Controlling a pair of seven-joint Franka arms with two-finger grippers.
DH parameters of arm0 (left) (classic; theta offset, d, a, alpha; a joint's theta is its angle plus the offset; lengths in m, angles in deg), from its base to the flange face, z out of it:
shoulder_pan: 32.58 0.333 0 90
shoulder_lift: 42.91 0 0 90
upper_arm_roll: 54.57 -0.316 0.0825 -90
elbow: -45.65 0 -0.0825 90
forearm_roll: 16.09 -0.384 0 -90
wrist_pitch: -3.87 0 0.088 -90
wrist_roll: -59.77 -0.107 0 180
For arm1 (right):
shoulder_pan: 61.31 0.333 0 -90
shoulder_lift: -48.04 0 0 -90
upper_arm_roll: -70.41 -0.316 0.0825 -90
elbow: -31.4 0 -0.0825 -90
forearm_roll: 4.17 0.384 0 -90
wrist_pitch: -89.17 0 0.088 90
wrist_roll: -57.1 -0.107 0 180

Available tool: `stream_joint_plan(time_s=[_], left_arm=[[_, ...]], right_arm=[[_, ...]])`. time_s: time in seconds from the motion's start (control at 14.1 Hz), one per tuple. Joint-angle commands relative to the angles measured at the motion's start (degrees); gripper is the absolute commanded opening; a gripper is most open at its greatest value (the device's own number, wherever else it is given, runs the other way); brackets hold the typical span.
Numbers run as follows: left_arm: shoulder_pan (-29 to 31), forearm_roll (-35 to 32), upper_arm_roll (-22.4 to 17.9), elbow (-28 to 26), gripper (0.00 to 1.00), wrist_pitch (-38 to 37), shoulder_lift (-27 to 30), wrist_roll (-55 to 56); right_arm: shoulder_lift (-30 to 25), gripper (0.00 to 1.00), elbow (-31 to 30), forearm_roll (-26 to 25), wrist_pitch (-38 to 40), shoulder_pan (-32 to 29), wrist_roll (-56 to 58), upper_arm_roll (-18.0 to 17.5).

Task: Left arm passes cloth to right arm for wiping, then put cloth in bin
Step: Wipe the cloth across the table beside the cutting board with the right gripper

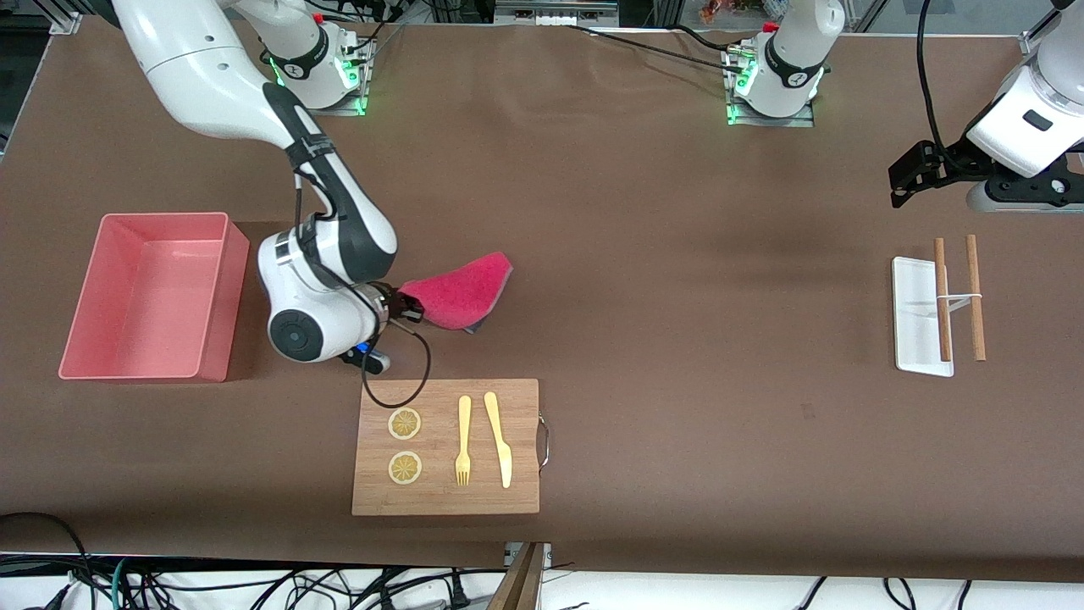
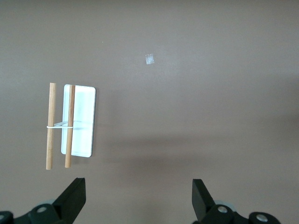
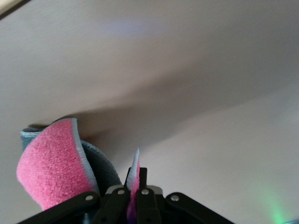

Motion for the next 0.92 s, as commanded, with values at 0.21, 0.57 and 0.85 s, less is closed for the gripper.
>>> stream_joint_plan(time_s=[0.21, 0.57, 0.85], left_arm=[[0.10, 0.59, -0.14, 0.25, 1.00, -0.76, 0.03, -1.07], [0.10, 0.68, -0.14, 0.25, 1.00, -1.73, 0.03, -1.07], [0.10, 0.68, -0.14, 0.25, 1.00, -1.82, 0.03, -1.07]], right_arm=[[-0.59, 0.00, -2.81, -6.15, 2.69, -1.74, 9.31, 4.35], [-0.94, 0.00, -3.96, -8.98, 3.83, -3.07, 22.38, 11.10], [-1.99, 0.00, -3.00, -8.89, 6.38, -3.15, 34.44, 17.17]])
